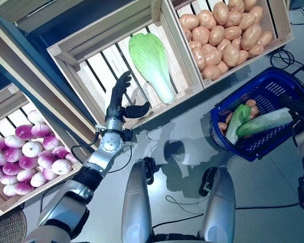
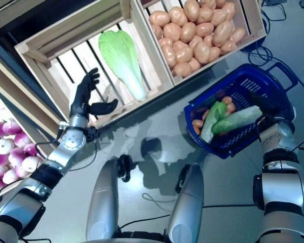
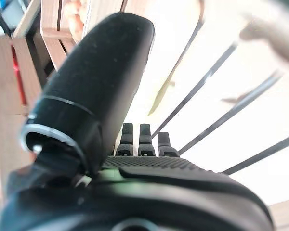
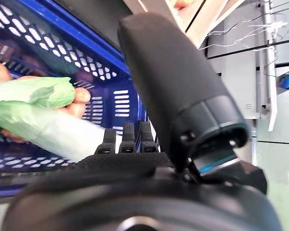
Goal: Put vegetables into the basket
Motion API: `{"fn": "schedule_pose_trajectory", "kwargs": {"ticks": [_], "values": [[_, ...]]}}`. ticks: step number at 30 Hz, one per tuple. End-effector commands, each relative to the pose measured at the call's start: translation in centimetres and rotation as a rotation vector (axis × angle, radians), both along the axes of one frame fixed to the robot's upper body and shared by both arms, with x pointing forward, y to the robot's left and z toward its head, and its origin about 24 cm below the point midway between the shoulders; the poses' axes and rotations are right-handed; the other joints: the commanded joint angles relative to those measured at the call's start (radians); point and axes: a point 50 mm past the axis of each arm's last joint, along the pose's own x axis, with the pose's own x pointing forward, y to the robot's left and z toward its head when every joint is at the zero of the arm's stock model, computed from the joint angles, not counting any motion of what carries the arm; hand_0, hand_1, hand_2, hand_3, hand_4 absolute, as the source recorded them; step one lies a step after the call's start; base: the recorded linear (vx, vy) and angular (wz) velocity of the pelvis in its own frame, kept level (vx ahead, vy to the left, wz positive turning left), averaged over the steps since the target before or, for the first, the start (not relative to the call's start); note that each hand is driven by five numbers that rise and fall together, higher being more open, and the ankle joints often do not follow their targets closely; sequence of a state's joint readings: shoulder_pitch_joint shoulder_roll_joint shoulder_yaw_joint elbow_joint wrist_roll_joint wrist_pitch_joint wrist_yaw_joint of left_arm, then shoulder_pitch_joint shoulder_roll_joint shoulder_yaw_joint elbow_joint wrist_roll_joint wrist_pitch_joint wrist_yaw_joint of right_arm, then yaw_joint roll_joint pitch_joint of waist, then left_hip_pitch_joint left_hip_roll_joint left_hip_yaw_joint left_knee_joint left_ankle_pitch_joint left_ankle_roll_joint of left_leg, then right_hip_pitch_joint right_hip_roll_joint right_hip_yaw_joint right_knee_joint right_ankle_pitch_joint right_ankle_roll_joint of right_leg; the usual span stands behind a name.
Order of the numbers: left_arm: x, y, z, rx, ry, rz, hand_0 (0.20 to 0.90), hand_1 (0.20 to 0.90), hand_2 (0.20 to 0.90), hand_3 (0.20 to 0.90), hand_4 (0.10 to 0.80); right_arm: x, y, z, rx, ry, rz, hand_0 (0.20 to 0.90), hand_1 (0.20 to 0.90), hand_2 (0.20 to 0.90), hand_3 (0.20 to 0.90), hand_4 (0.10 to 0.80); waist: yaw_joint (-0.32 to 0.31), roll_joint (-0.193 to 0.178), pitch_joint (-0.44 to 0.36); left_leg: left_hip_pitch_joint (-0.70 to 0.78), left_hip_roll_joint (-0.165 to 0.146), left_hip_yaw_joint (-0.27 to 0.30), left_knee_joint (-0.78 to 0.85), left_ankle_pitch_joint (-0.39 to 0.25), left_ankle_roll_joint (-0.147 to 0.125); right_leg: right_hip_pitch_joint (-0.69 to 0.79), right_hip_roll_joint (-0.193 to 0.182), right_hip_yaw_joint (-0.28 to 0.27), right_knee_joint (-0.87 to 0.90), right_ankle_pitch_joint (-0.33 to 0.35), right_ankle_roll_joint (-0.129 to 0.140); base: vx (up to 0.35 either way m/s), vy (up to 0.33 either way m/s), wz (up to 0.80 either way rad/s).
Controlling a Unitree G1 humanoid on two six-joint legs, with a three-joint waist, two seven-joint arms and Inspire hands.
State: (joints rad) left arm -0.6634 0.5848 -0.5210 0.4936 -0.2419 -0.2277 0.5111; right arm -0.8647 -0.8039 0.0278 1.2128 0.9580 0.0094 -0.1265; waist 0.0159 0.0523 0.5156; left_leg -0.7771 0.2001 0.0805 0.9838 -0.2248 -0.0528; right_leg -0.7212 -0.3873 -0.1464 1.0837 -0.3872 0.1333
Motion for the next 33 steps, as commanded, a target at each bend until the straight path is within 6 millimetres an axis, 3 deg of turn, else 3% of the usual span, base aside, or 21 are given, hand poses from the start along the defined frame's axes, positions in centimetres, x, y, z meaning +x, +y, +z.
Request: {"fn": "schedule_pose_trajectory", "kwargs": {"ticks": [1, 5, 7, 8, 12, 15, 21, 29, 33], "values": [[0.8, 1.8, 7.0, 0.231, -0.312, 0.129, 0.9, 0.9, 0.9, 0.9, 0.8, -0.3, -1.6, 3.7, -0.094, -0.089, -0.014, 0.9, 0.9, 0.9, 0.9, 0.8, -0.016, -0.025, -0.082, 0.13, 0.06, -0.014, -0.087, -0.092, -0.053, 0.047, -0.006, 0.026, -0.132, 0.13, -0.014, -0.016, 0.018, -0.07], [1.3, 3.4, 10.9, 0.621, -0.453, 0.277, 0.9, 0.9, 0.9, 0.9, 0.8, -0.2, -1.4, 4.1, -0.121, -0.099, 0.028, 0.9, 0.9, 0.9, 0.9, 0.8, -0.036, -0.026, -0.096, 0.144, 0.075, 0.0, -0.115, -0.077, -0.061, 0.057, 0.004, 0.031, -0.155, 0.137, -0.011, 0.002, 0.03, -0.06], [1.3, 4.0, 11.8, 0.737, -0.49, 0.32, 0.9, 0.9, 0.9, 0.9, 0.8, 0.0, -1.2, 4.2, -0.137, -0.101, 0.052, 0.9, 0.9, 0.9, 0.9, 0.8, -0.043, -0.025, -0.101, 0.148, 0.079, 0.005, -0.123, -0.072, -0.062, 0.058, 0.007, 0.034, -0.161, 0.139, -0.01, 0.004, 0.056, -0.1], [1.3, 4.6, 12.8, 0.913, -0.543, 0.37, 0.9, 0.9, 0.9, 0.9, 0.8, 0.1, -1.0, 4.2, -0.165, -0.102, 0.084, 0.9, 0.9, 0.9, 0.9, 0.8, -0.051, -0.024, -0.104, 0.15, 0.084, 0.01, -0.126, -0.07, -0.064, 0.059, 0.009, 0.037, -0.164, 0.14, -0.009, 0.005, 0.08, -0.12], [1.7, 5.9, 13.5, 1.316, -0.528, 0.393, 0.9, 0.9, 0.9, 0.9, 0.8, 0.2, -0.7, 3.8, -0.192, -0.081, 0.134, 0.9, 0.9, 0.9, 0.9, 0.8, -0.077, -0.016, -0.109, 0.153, 0.101, 0.016, -0.107, -0.103, -0.08, 0.058, 0.009, 0.053, -0.155, 0.117, 0.007, 0.055, 0.088, -0.18], [2.1, 6.0, 13.7, 1.486, -0.52, 0.381, 0.9, 0.9, 0.9, 0.9, 0.8, 0.1, -0.9, 3.8, -0.187, -0.068, 0.14, 0.9, 0.9, 0.9, 0.9, 0.8, -0.098, -0.006, -0.107, 0.142, 0.106, 0.025, -0.1, -0.107, -0.083, 0.042, 0.007, 0.068, -0.157, 0.123, 0.012, -0.016, 0.11, -0.09], [3.0, 5.1, 13.2, 1.685, -0.462, 0.301, 0.9, 0.9, 0.9, 0.9, 0.8, 0.1, -1.2, 4.4, -0.189, -0.051, 0.141, 0.9, 0.9, 0.9, 0.9, 0.8, -0.128, 0.013, -0.09, 0.12, 0.109, 0.038, -0.077, -0.116, -0.092, 0.015, 0.004, 0.097, -0.16, 0.133, 0.023, -0.008, 0.101, -0.14], [3.6, 6.2, 13.8, 1.674, -0.323, 0.365, 0.9, 0.9, 0.9, 0.9, 0.8, 0.2, -1.3, 4.9, -0.189, -0.053, 0.139, 0.9, 0.9, 0.9, 0.9, 0.8, -0.154, 0.023, -0.057, 0.073, 0.111, 0.052, -0.053, -0.118, -0.103, -0.031, 0.005, 0.124, -0.174, 0.161, 0.042, -0.043, 0.055, -0.1], [3.6, 6.0, 13.8, 1.687, -0.361, 0.345, 0.9, 0.9, 0.9, 0.9, 0.8, 0.1, -1.3, 4.5, -0.173, -0.057, 0.129, 0.9, 0.9, 0.9, 0.9, 0.8, -0.157, 0.02, -0.038, 0.051, 0.116, 0.057, -0.044, -0.117, -0.106, -0.045, 0.004, 0.126, -0.183, 0.174, 0.048, -0.053, 0.016, -0.07]]}}
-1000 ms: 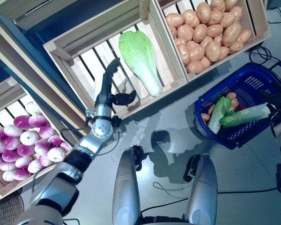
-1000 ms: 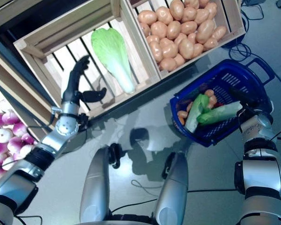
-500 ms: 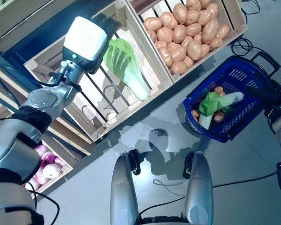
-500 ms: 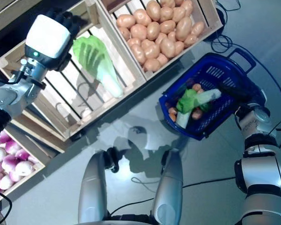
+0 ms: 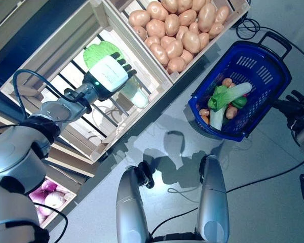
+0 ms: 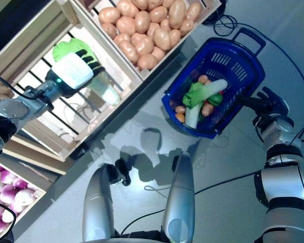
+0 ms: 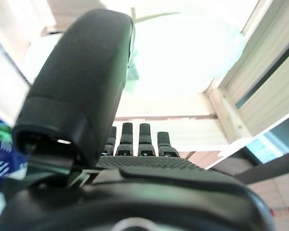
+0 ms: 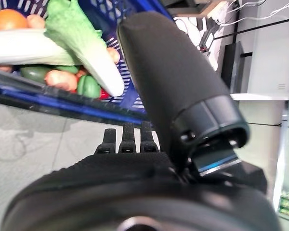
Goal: Put vegetables into the basket
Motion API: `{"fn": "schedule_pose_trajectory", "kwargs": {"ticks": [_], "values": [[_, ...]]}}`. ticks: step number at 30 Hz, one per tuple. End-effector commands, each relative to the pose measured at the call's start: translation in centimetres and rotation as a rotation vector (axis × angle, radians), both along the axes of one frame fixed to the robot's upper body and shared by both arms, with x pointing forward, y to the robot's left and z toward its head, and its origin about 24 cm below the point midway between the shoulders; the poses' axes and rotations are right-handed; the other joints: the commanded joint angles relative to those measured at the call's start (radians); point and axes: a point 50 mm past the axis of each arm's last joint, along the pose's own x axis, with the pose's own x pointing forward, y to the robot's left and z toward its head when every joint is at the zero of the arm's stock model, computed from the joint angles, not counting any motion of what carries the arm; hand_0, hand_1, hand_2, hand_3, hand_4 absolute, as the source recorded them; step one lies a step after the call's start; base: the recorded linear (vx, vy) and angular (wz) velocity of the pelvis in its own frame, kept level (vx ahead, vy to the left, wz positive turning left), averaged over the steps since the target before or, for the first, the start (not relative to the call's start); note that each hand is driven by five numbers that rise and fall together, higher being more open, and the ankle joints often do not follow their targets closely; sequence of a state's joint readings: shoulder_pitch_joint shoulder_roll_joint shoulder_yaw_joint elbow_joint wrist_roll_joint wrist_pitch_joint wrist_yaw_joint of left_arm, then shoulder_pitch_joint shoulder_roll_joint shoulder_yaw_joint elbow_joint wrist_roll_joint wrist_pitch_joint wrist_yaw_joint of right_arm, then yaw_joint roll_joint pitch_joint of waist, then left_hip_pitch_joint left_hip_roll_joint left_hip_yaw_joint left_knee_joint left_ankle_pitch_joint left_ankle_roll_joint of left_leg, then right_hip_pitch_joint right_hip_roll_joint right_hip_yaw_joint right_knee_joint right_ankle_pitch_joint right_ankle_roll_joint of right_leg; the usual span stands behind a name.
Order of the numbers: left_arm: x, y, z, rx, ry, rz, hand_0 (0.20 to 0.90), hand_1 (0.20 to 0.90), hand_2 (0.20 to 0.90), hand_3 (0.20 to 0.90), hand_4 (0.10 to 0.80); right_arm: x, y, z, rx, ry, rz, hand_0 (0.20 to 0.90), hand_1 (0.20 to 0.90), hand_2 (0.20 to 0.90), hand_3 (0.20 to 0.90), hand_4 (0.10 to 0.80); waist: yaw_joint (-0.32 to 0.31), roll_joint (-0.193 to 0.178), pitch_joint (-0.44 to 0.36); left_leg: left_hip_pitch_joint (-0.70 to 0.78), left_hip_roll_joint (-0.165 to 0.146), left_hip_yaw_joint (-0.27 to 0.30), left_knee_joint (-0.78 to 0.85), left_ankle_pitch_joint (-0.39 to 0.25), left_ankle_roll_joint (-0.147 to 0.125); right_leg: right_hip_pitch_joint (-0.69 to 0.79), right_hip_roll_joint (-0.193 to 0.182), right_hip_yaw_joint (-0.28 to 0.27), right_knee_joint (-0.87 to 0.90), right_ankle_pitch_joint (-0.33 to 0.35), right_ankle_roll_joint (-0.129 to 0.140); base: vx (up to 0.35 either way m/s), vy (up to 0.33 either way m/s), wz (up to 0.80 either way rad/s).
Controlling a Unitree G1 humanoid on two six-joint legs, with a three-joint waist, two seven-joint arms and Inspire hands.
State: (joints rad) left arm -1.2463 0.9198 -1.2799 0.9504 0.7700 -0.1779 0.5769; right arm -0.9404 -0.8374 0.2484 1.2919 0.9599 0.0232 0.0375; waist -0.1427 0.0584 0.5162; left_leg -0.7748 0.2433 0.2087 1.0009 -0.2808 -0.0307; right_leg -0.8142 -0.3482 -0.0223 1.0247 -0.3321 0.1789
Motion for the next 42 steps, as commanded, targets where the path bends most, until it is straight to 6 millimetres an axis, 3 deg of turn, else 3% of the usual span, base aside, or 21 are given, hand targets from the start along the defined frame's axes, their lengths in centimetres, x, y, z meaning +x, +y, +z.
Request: {"fn": "schedule_pose_trajectory", "kwargs": {"ticks": [1, 10, 20, 29, 39, 40, 41, 42], "values": [[0.2, -0.3, 6.7, -0.091, -0.246, -0.021, 0.9, 0.9, 0.9, 0.9, 0.8, -0.8, -2.1, 3.7, -0.02, -0.146, -0.049, 0.9, 0.9, 0.9, 0.9, 0.8, 0.001, 0.014, -0.034, 0.044, 0.074, -0.071, -0.058, -0.061, -0.13, 0.044, -0.037, 0.003, -0.125, 0.122, 0.004, -0.058, 0.004, -0.07], [0.7, -2.2, 7.3, -0.078, -0.236, -0.063, 0.9, 0.9, 0.9, 0.9, 0.8, 0.0, -1.2, 4.6, 0.004, -0.206, -0.012, 0.9, 0.9, 0.9, 0.9, 0.8, 0.001, 0.009, 0.003, -0.033, 0.089, -0.074, -0.003, -0.075, -0.14, -0.015, -0.047, 0.007, -0.102, 0.132, 0.017, -0.058, 0.001, -0.03], [1.4, -3.3, 6.4, -0.024, -0.137, -0.025, 0.9, 0.9, 0.9, 0.9, 0.8, 0.5, -0.3, 4.3, 0.051, -0.248, 0.015, 0.9, 0.9, 0.9, 0.9, 0.8, -0.005, -0.007, 0.004, -0.108, 0.104, -0.08, 0.038, -0.086, -0.141, -0.082, -0.051, 0.014, -0.078, 0.142, 0.031, -0.028, -0.004, 0.0], [2.2, -2.1, 5.6, -0.042, -0.021, 0.226, 0.9, 0.9, 0.9, 0.9, 0.8, 0.8, -0.1, 5.1, 0.054, -0.281, 0.021, 0.9, 0.9, 0.9, 0.9, 0.8, -0.004, -0.01, 0.004, -0.149, 0.105, -0.079, 0.048, -0.086, -0.14, -0.116, -0.045, 0.018, -0.073, 0.145, 0.038, 0.0, 0.0, 0.0], [2.4, -1.8, 7.2, -0.162, -0.098, 0.262, 0.9, 0.9, 0.9, 0.9, 0.8, 1.1, 0.4, 5.4, 0.069, -0.317, 0.062, 0.9, 0.9, 0.9, 0.9, 0.8, -0.003, -0.026, 0.004, -0.191, 0.113, -0.086, 0.094, -0.099, -0.133, -0.15, -0.044, 0.016, -0.04, 0.14, 0.031, -0.008, 0.002, -0.02], [2.4, -1.9, 7.7, -0.183, -0.125, 0.236, 0.815, 0.815, 0.815, 0.815, 0.744, 1.2, 0.6, 5.5, 0.062, -0.33, 0.08, 0.9, 0.9, 0.9, 0.9, 0.8, -0.003, -0.03, 0.004, -0.195, 0.113, -0.089, 0.105, -0.103, -0.131, -0.154, -0.044, 0.015, -0.031, 0.137, 0.028, 0.0, 0.0, 0.0], [2.4, -2.0, 8.0, -0.183, -0.145, 0.221, 0.394, 0.394, 0.394, 0.394, 0.463, 1.3, 0.8, 5.6, 0.054, -0.34, 0.102, 0.9, 0.9, 0.9, 0.9, 0.8, -0.005, -0.032, 0.004, -0.194, 0.115, -0.09, 0.112, -0.106, -0.129, -0.152, -0.043, 0.014, -0.025, 0.133, 0.025, 0.0, 0.0, 0.0], [2.4, -2.0, 8.1, -0.181, -0.151, 0.217, 0.3, 0.3, 0.3, 0.3, 0.4, 1.3, 0.8, 5.6, 0.052, -0.344, 0.109, 0.9, 0.9, 0.9, 0.9, 0.8, -0.005, -0.033, 0.004, -0.193, 0.115, -0.09, 0.113, -0.107, -0.128, -0.151, -0.043, 0.014, -0.023, 0.132, 0.025, 0.0, 0.0, 0.0]]}}
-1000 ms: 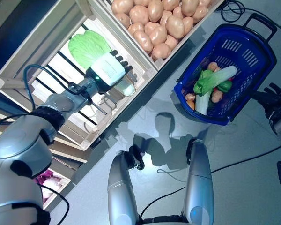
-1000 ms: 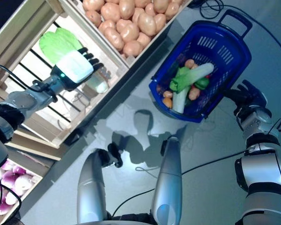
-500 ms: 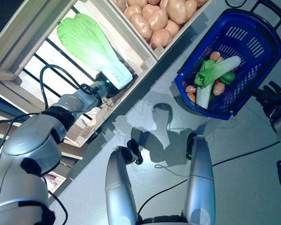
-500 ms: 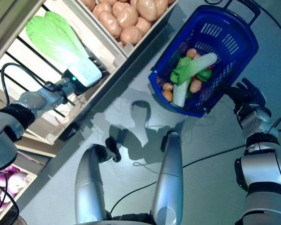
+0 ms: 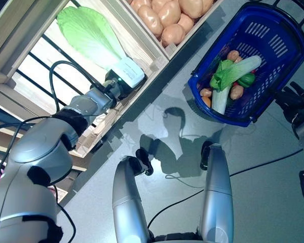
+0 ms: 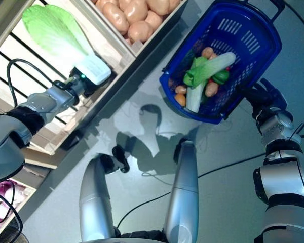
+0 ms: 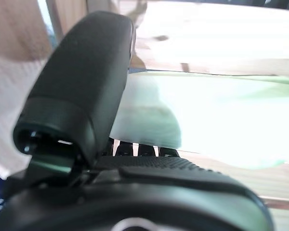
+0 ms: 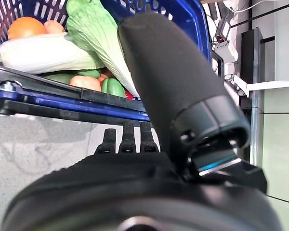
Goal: Put vegetables into the basket
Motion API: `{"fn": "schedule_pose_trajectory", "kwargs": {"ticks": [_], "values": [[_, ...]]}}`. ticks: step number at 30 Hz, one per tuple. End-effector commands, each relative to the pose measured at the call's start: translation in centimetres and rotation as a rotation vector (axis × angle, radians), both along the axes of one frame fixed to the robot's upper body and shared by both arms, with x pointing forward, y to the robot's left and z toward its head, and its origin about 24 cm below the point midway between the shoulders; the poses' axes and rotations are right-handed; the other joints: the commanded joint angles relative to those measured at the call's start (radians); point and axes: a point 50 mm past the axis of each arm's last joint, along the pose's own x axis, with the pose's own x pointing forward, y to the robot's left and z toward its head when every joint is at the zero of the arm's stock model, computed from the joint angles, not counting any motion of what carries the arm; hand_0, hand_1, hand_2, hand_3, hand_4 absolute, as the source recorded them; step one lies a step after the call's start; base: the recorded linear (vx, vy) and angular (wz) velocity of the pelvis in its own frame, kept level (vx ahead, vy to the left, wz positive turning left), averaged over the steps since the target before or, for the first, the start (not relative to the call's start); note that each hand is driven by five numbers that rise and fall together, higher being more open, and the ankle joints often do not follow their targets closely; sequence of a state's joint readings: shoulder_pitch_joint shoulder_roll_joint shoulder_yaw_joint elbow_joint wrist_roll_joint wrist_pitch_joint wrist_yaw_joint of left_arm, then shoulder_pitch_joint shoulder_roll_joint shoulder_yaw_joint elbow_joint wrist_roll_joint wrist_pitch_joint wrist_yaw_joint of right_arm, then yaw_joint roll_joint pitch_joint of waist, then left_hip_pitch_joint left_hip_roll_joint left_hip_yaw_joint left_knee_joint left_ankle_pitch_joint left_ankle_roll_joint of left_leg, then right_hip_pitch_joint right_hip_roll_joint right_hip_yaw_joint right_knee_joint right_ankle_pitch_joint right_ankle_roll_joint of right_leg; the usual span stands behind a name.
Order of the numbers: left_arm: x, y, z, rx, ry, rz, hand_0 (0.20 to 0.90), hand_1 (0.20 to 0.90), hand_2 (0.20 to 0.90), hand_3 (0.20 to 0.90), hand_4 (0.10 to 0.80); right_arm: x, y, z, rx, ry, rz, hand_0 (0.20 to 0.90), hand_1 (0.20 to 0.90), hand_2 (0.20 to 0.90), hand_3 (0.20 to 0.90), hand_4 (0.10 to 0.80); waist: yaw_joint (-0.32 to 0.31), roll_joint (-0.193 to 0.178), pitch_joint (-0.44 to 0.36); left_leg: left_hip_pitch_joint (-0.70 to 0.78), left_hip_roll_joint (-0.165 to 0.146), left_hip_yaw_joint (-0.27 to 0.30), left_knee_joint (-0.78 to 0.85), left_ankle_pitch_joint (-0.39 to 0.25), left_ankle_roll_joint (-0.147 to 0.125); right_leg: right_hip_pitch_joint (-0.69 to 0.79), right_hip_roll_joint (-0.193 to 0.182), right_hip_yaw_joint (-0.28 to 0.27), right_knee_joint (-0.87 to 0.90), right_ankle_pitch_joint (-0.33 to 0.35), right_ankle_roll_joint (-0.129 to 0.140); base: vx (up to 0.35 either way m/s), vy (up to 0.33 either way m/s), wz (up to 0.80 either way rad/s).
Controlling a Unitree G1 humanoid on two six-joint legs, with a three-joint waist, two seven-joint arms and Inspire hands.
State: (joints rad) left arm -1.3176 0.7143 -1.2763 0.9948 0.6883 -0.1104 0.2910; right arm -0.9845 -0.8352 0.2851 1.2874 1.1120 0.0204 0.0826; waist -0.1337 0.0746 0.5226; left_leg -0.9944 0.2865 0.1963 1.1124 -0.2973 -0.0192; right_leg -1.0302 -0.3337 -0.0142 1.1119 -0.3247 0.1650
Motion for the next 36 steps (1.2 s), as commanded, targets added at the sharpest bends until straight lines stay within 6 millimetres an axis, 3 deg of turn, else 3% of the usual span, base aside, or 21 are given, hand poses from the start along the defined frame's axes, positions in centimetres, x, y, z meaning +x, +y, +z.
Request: {"fn": "schedule_pose_trajectory", "kwargs": {"ticks": [1, 13, 20, 25, 31, 32, 33, 36], "values": [[-0.1, 4.0, 8.5, -0.094, -0.301, 0.147, 0.3, 0.3, 0.3, 0.3, 0.4, 0.4, 0.0, 4.3, -0.051, -0.241, 0.053, 0.9, 0.9, 0.9, 0.9, 0.8, -0.015, -0.05, -0.003, 0.027, 0.073, -0.078, 0.006, -0.092, -0.139, 0.066, -0.057, 0.005, -0.108, 0.123, 0.037, 0.0, 0.0, 0.0], [-0.6, 4.6, 8.0, -0.069, -0.33, 0.066, 0.3, 0.3, 0.3, 0.3, 0.4, 1.3, 2.5, 4.8, -0.071, -0.323, 0.192, 0.9, 0.9, 0.9, 0.9, 0.8, -0.023, -0.073, -0.015, 0.108, 0.099, -0.079, -0.008, -0.091, -0.14, 0.143, -0.063, -0.01, -0.107, 0.104, 0.026, 0.02, 0.013, -0.02], [-0.9, 4.6, 6.2, -0.146, -0.288, -0.032, 0.3, 0.3, 0.3, 0.3, 0.4, 1.7, 3.5, 3.2, -0.049, -0.286, 0.226, 0.9, 0.9, 0.9, 0.9, 0.8, -0.015, -0.077, -0.075, 0.24, 0.086, -0.059, -0.12, -0.056, -0.135, 0.256, -0.053, -0.032, -0.171, 0.097, 0.012, 0.063, 0.015, 0.03], [-1.5, 4.3, 4.6, -0.356, -0.288, -0.142, 0.3, 0.3, 0.3, 0.3, 0.4, 1.7, 4.9, 0.8, -0.041, -0.247, 0.284, 0.9, 0.9, 0.9, 0.9, 0.8, -0.005, -0.077, -0.132, 0.347, 0.071, -0.043, -0.216, -0.025, -0.124, 0.357, -0.042, -0.058, -0.23, 0.088, -0.01, 0.096, 0.019, -0.04], [-2.4, 3.8, 1.5, -0.691, -0.168, -0.203, 0.3, 0.3, 0.3, 0.3, 0.4, 1.3, 6.5, -2.1, -0.022, -0.216, 0.339, 0.9, 0.9, 0.9, 0.9, 0.8, 0.019, -0.088, -0.206, 0.496, 0.049, -0.012, -0.335, 0.004, -0.105, 0.509, -0.027, -0.106, -0.315, 0.078, -0.034, 0.077, -0.022, 0.03], [-2.5, 3.8, 1.2, -0.732, -0.151, -0.206, 0.3, 0.3, 0.3, 0.3, 0.4, 1.3, 6.8, -2.4, -0.021, -0.214, 0.348, 0.9, 0.9, 0.9, 0.9, 0.8, 0.022, -0.09, -0.214, 0.508, 0.046, -0.003, -0.365, 0.037, -0.094, 0.52, -0.024, -0.116, -0.342, 0.105, -0.046, 0.133, -0.054, 0.0], [-2.8, 3.6, 0.5, -0.808, -0.123, -0.212, 0.3, 0.3, 0.3, 0.3, 0.4, 1.2, 7.2, -3.0, -0.018, -0.205, 0.36, 0.9, 0.9, 0.9, 0.9, 0.8, 0.029, -0.092, -0.228, 0.548, 0.039, -0.008, -0.379, 0.016, -0.1, 0.562, -0.02, -0.122, -0.352, 0.082, -0.041, 0.036, -0.051, -0.02], [-3.2, 3.6, -1.0, -0.964, -0.046, -0.201, 0.3, 0.3, 0.3, 0.3, 0.4, 1.0, 8.4, -4.0, -0.021, -0.189, 0.402, 0.9, 0.9, 0.9, 0.9, 0.8, 0.044, -0.095, -0.259, 0.611, 0.027, 0.004, -0.453, 0.063, -0.088, 0.63, -0.004, -0.151, -0.427, 0.117, -0.057, 0.09, -0.052, 0.01]]}}
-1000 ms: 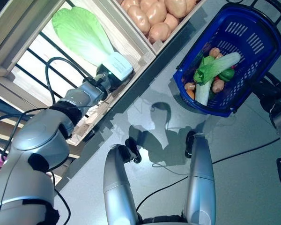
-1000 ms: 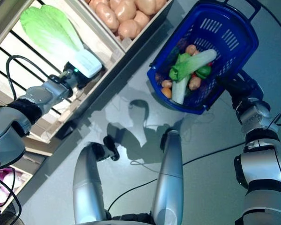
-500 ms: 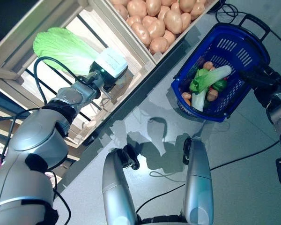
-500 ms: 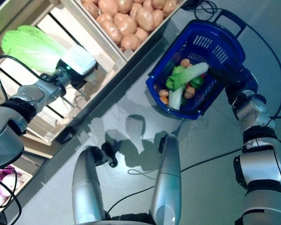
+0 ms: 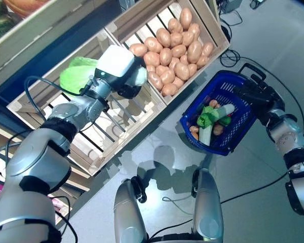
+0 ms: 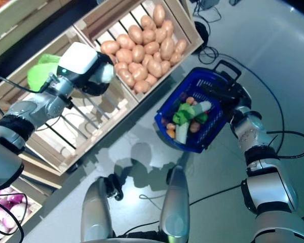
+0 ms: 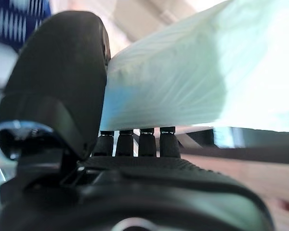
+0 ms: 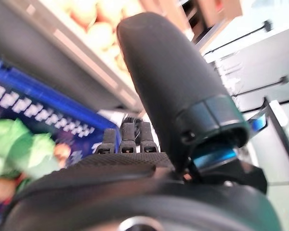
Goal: Put vegetables into the basket
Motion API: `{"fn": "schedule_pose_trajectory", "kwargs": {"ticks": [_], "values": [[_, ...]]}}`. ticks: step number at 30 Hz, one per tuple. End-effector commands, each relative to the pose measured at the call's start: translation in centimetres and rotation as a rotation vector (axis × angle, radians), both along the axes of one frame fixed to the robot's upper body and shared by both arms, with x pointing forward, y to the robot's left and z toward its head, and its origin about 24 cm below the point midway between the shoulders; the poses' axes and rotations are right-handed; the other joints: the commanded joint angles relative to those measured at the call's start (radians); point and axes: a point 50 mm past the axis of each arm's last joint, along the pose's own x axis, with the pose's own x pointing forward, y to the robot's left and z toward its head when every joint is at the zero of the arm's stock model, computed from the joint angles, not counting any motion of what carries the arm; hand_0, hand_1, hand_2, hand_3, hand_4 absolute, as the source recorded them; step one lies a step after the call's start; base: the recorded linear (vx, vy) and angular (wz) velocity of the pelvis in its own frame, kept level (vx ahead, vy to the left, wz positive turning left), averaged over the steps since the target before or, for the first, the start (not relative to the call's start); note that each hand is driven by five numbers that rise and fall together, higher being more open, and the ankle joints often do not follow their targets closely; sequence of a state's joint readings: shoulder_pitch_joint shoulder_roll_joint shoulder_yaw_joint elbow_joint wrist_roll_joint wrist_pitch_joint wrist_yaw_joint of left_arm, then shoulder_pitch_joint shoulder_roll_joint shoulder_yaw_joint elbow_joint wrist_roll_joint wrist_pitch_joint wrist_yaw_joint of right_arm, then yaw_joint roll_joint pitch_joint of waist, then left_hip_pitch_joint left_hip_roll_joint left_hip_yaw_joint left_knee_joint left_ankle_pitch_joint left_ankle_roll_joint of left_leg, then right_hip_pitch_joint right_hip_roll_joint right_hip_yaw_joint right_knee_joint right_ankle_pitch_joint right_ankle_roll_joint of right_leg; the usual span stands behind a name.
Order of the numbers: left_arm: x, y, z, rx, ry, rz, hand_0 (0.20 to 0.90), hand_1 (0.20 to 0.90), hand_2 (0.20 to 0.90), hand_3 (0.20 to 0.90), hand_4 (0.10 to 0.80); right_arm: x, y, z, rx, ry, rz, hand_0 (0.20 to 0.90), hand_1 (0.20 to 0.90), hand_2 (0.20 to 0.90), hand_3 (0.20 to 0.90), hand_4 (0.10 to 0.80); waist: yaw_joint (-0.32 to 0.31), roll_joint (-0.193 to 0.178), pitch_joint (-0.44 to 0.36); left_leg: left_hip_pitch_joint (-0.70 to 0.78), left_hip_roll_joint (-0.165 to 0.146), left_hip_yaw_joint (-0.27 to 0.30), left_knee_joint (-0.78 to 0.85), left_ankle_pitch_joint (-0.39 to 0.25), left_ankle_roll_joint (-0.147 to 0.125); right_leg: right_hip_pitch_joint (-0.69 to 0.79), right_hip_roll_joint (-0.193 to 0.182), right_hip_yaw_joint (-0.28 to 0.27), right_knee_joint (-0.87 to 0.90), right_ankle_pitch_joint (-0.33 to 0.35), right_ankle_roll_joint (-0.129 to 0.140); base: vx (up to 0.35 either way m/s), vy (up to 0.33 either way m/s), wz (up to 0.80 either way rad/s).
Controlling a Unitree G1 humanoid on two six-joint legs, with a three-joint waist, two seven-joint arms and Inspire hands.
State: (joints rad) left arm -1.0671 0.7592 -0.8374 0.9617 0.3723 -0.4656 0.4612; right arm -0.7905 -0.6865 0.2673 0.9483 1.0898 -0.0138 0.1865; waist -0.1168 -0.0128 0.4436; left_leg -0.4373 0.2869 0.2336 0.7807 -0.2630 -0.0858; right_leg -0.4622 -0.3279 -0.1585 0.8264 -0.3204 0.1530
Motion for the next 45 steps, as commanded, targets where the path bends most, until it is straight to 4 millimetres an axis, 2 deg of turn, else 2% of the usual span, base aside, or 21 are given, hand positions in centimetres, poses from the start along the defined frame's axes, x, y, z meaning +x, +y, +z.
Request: {"fn": "schedule_pose_trajectory", "kwargs": {"ticks": [1, 3, 7, 12, 15, 16, 21, 25, 31, 38, 45], "values": [[-0.9, 1.0, -0.3, -0.289, 0.045, -0.023, 0.3, 0.3, 0.3, 0.3, 0.4, -0.8, 1.1, -0.9, -0.014, -0.103, 0.046, 0.9, 0.9, 0.9, 0.9, 0.8, 0.033, -0.01, -0.194, 0.089, 0.019, -0.031, -0.154, 0.039, -0.02, 0.1, 0.001, -0.016, -0.177, 0.119, -0.047, 0.111, -0.05, 0.03], [-1.2, 0.8, -0.8, -0.384, 0.099, -0.057, 0.3, 0.3, 0.3, 0.3, 0.4, -0.8, 2.0, -1.2, -0.017, -0.097, 0.079, 0.9, 0.9, 0.9, 0.9, 0.8, 0.039, -0.013, -0.214, 0.13, 0.012, -0.025, -0.197, 0.055, -0.018, 0.14, 0.015, -0.025, -0.221, 0.129, -0.049, 0.107, -0.042, 0.03], [-1.8, 0.1, -1.6, -0.769, 0.283, -0.197, 0.3, 0.3, 0.3, 0.3, 0.4, -1.0, 4.9, -2.3, -0.008, -0.068, 0.171, 0.9, 0.9, 0.9, 0.9, 0.8, 0.051, -0.018, -0.276, 0.261, -0.017, 0.003, -0.345, 0.114, -0.022, 0.272, 0.055, -0.057, -0.391, 0.178, -0.043, 0.141, -0.036, 0.03], [-2.6, -1.0, -4.1, -1.145, 0.457, -0.333, 0.3, 0.3, 0.3, 0.3, 0.4, -1.3, 8.0, -3.1, -0.04, -0.057, 0.266, 0.9, 0.9, 0.9, 0.9, 0.8, 0.064, -0.019, -0.355, 0.412, -0.056, 0.027, -0.574, 0.206, -0.029, 0.436, 0.104, -0.085, -0.639, 0.256, -0.028, 0.166, -0.016, -0.04], [-3.0, -2.2, -5.3, -1.283, 0.537, -0.395, 0.3, 0.3, 0.3, 0.3, 0.4, -1.5, 9.6, -3.2, 0.004, -0.06, 0.344, 0.9, 0.9, 0.9, 0.9, 0.8, 0.063, -0.018, -0.384, 0.461, -0.066, 0.034, -0.674, 0.25, -0.035, 0.486, 0.12, -0.087, -0.733, 0.3, -0.017, 0.097, -0.011, -0.07], [-3.2, -2.9, -6.0, -1.338, 0.583, -0.431, 0.3, 0.3, 0.3, 0.3, 0.4, -1.8, 10.7, -3.3, 0.033, -0.059, 0.41, 0.9, 0.9, 0.9, 0.9, 0.8, 0.06, -0.016, -0.398, 0.483, -0.068, 0.036, -0.728, 0.275, -0.041, 0.507, 0.124, -0.082, -0.782, 0.324, -0.01, 0.052, -0.002, -0.09], [-3.8, -4.3, -7.2, -1.461, 0.672, -0.511, 0.3, 0.3, 0.3, 0.3, 0.4, -2.8, 13.1, -3.9, 0.064, -0.035, 0.591, 0.9, 0.9, 0.9, 0.9, 0.8, 0.058, -0.013, -0.421, 0.542, -0.068, 0.042, -0.842, 0.316, -0.049, 0.561, 0.136, -0.085, -0.872, 0.365, 0.001, 0.048, -0.003, -0.1], [-4.3, -4.9, -7.4, -1.513, 0.663, -0.558, 0.3, 0.3, 0.3, 0.3, 0.4, -3.5, 14.0, -4.5, 0.081, 0.011, 0.7, 0.9, 0.9, 0.9, 0.9, 0.8, 0.057, -0.017, -0.428, 0.555, -0.066, 0.039, -0.859, 0.317, -0.051, 0.574, 0.138, -0.09, -0.9, 0.379, 0.004, 0.039, -0.008, -0.03], [-5.7, -7.3, -7.2, -1.513, 0.685, -0.65, 0.3, 0.3, 0.3, 0.3, 0.4, -4.9, 15.3, -5.3, 0.1, 0.077, 0.86, 0.9, 0.9, 0.9, 0.9, 0.8, 0.064, -0.027, -0.427, 0.562, -0.067, 0.033, -0.868, 0.31, -0.048, 0.58, 0.142, -0.093, -0.908, 0.382, 0.004, 0.033, -0.012, 0.06], [-6.0, -8.2, -6.8, -1.447, 0.727, -0.694, 0.3, 0.3, 0.3, 0.3, 0.4, -5.8, 15.3, -5.3, 0.058, 0.126, 1.027, 0.9, 0.9, 0.9, 0.9, 0.8, 0.072, -0.039, -0.423, 0.567, -0.067, 0.022, -0.868, 0.305, -0.052, 0.591, 0.144, -0.098, -0.91, 0.378, 0.005, 0.046, -0.014, 0.07], [-6.4, -8.6, -6.3, -1.464, 0.767, -0.749, 0.3, 0.3, 0.3, 0.3, 0.4, -6.8, 15.2, -6.0, 0.042, 0.193, 1.156, 0.9, 0.9, 0.9, 0.9, 0.8, 0.074, -0.045, -0.42, 0.579, -0.068, 0.019, -0.868, 0.302, -0.052, 0.601, 0.147, -0.091, -0.908, 0.374, 0.003, 0.04, -0.01, 0.03]]}}
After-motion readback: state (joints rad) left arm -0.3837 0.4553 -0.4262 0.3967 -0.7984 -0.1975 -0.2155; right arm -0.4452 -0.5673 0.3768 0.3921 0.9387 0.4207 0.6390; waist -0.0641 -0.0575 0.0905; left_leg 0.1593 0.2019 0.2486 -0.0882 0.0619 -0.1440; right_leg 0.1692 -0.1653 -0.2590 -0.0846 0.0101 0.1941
